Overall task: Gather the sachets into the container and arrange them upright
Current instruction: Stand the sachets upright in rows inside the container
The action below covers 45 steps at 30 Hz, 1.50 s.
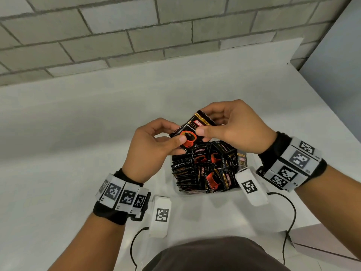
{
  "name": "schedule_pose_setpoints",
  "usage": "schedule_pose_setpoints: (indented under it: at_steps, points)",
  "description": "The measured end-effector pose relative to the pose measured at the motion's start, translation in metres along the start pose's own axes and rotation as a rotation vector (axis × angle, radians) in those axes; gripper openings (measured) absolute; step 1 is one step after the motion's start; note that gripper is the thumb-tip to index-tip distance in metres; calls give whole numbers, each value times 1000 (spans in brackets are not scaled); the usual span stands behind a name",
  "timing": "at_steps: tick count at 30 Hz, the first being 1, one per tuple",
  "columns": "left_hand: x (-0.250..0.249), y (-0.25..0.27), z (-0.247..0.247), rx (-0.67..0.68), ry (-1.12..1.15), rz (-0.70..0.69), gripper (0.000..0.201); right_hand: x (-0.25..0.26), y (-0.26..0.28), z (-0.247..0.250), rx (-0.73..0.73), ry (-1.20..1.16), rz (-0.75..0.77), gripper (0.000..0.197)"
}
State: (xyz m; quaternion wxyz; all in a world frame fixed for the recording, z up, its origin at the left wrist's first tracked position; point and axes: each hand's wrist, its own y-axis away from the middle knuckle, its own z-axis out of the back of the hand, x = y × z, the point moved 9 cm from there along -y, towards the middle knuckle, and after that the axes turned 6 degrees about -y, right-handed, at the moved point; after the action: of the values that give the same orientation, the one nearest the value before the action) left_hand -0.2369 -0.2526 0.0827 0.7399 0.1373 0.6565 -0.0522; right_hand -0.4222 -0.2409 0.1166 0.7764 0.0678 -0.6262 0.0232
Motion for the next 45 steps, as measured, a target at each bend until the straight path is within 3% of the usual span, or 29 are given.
schedule_pose_setpoints:
  at_steps: [4,8,11,15,24,34,39,41,45]
  points:
    - [1,-2,-6,50,-137,-29,24,-7,0,6,-21,87,-39,13]
    - [4,5,-13,97,-610,-170,42,-24,3,19,19,361,-81,5]
    - [13,23,-31,274,-814,-281,41,-37,7,5,145,621,-55,7]
    - [39,48,-48,460,-1005,-346,52,-43,1,-19,193,747,59,8]
    - [30,39,-48,312,-1081,-393,80,-49,-7,-46,287,1065,101,23]
    - [50,28,-58,455,-1230,-392,71,-49,-5,-35,212,825,127,14]
    - [52,28,-56,424,-1242,-384,77,-32,0,-21,112,669,149,32]
    - [53,28,-55,408,-1240,-375,77,-22,9,-20,97,690,207,30]
    - [55,29,-54,396,-1230,-364,77,-58,34,-56,467,982,154,12]
